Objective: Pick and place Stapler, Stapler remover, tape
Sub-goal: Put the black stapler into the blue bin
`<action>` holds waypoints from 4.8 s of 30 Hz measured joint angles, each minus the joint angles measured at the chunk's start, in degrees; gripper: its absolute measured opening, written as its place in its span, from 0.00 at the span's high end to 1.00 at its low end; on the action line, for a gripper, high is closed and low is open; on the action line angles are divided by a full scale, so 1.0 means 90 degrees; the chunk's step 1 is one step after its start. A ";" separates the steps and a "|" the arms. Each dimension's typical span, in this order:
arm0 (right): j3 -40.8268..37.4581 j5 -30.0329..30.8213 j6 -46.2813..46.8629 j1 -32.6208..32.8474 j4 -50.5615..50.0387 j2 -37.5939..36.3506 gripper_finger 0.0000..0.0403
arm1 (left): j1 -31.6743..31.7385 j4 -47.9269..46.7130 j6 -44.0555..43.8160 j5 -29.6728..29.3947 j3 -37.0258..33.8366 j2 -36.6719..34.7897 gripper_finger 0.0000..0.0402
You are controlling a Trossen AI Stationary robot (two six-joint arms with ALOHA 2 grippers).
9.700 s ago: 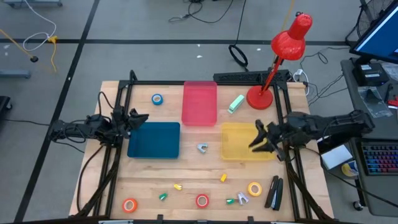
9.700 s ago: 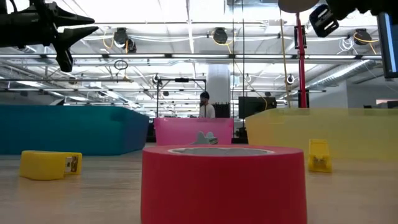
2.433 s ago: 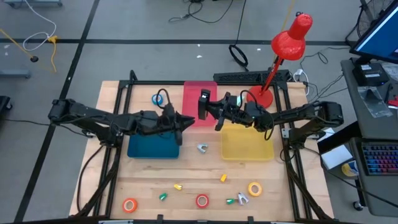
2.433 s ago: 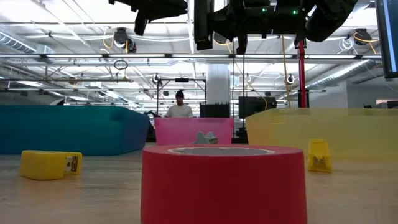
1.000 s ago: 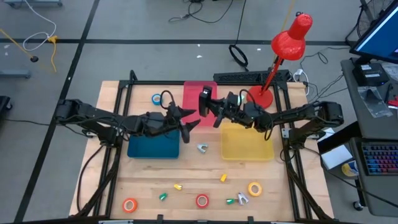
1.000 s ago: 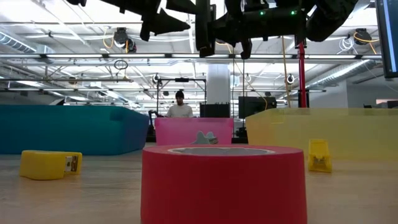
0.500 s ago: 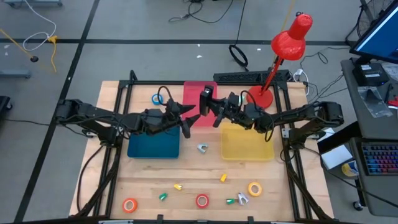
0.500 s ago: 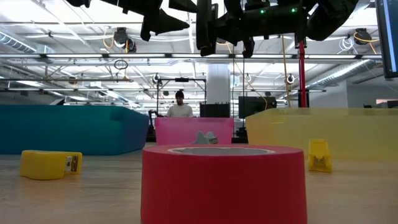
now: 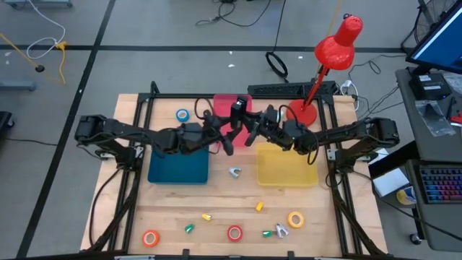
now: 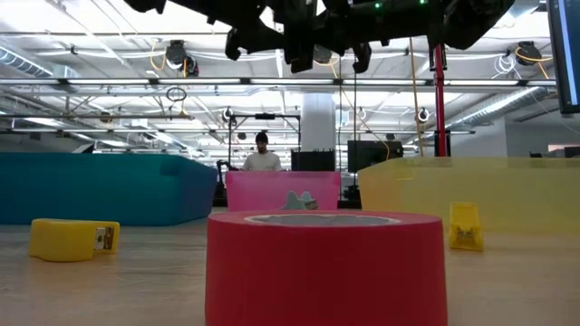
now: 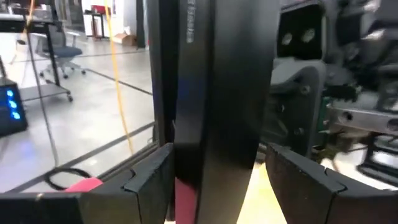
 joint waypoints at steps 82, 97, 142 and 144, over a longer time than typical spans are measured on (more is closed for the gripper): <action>-0.0010 -0.0292 0.0453 0.0271 0.0012 -0.0394 0.33 | -0.0515 -0.0446 -0.0302 -0.1205 0.0198 -0.0158 0.65; -0.0009 -0.0317 0.0773 0.0282 -0.0241 -0.0394 0.34 | -0.0524 -0.0536 -0.0244 -0.1244 0.0186 -0.0144 0.65; 0.0002 -0.0078 -0.0468 0.0323 -0.0027 -0.0423 0.22 | -0.0529 -0.0853 -0.0409 -0.1180 0.0186 -0.0134 0.65; 0.0002 -0.0029 -0.0468 0.0323 -0.0070 -0.0458 0.22 | -0.0529 -0.0870 -0.0414 -0.1186 0.0186 -0.0134 0.65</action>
